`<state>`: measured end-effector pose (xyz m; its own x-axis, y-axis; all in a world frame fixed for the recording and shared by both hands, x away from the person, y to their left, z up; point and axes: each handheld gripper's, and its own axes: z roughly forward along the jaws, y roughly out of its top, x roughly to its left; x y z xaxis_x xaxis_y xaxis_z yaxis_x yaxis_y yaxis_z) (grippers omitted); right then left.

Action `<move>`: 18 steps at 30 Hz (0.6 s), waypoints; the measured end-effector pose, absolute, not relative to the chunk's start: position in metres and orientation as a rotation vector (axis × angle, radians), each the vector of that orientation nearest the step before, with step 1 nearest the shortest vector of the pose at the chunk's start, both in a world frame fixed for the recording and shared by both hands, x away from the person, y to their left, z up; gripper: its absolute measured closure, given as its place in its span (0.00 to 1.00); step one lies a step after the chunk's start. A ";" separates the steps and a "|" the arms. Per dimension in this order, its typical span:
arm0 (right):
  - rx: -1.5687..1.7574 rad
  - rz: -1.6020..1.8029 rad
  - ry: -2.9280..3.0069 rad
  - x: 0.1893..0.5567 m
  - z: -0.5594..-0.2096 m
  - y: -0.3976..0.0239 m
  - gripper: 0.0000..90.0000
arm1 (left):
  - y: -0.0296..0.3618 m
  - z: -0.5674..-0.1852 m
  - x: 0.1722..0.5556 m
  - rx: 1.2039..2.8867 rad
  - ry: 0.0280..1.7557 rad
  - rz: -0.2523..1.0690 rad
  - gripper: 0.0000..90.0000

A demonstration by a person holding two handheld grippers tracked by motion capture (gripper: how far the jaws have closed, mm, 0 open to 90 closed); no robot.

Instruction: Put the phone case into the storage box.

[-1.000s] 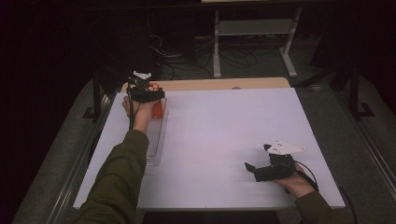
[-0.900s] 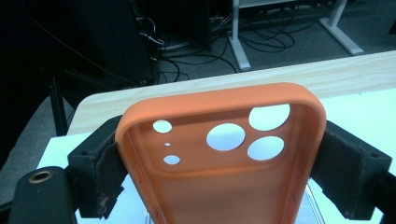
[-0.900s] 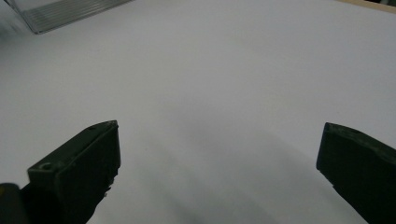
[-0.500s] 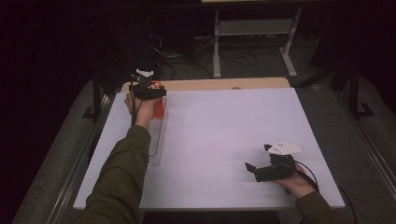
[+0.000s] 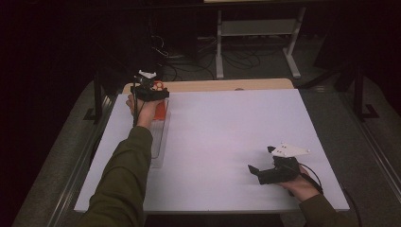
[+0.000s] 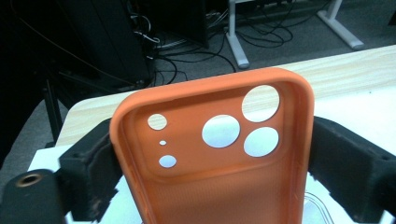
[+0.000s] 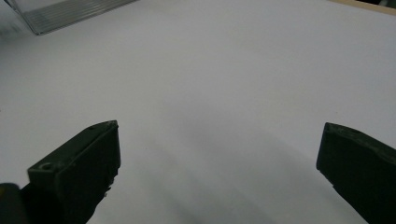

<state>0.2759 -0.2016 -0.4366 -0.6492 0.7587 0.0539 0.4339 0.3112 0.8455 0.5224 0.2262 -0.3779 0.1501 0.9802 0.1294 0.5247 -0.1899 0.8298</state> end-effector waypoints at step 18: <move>1.079 1.268 2.233 0.276 -0.437 -0.201 0.00 | 0.233 -0.357 0.514 1.791 1.404 0.915 0.00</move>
<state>0.2756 -0.2008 -0.4370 -0.6467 0.7602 0.0619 0.4429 0.3083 0.8419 0.5143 0.2325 -0.3571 0.1733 0.9777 0.1188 0.5036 -0.1916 0.8424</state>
